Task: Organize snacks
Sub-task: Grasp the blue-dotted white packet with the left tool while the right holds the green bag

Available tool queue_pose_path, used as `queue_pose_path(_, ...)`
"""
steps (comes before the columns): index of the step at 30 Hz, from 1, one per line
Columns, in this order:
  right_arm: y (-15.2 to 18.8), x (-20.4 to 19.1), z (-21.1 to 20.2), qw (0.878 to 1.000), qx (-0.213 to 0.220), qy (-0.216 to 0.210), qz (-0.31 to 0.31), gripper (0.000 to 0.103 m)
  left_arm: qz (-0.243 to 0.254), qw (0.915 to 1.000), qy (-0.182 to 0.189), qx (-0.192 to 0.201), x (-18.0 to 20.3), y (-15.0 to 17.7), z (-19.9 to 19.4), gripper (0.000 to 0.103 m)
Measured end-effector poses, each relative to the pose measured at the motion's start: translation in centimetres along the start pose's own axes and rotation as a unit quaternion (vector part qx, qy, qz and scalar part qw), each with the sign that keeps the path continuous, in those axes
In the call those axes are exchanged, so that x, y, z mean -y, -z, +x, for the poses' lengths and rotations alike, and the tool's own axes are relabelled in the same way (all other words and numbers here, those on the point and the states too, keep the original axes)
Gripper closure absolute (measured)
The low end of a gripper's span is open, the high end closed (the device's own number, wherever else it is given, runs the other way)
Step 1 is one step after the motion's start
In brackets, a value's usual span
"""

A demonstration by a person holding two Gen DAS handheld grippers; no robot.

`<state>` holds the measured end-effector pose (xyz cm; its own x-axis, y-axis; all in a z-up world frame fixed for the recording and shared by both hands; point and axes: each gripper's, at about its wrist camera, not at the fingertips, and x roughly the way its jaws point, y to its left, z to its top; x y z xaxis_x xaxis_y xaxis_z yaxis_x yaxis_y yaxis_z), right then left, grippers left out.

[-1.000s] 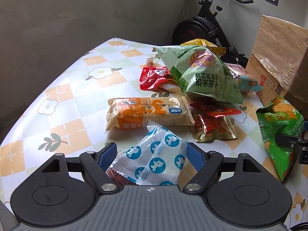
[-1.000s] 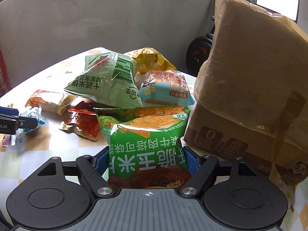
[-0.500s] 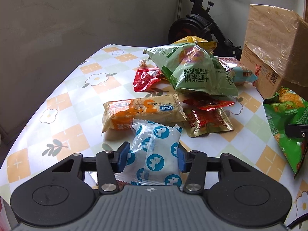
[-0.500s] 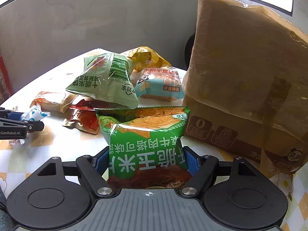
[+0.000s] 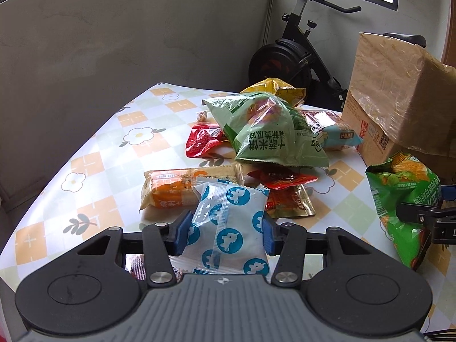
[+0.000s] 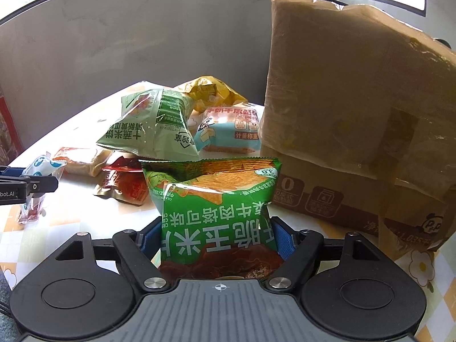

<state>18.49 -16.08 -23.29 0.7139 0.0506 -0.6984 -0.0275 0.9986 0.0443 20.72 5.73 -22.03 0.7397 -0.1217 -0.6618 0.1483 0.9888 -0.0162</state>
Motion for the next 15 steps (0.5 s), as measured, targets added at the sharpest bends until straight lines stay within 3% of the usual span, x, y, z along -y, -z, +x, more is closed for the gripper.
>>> queue_pose_path(15, -0.22, 0.11, -0.85, 1.000, 0.005, -0.006, 0.000, 0.029, -0.005, 1.0000, 0.000, 0.005, 0.30, -0.60, -0.62, 0.051)
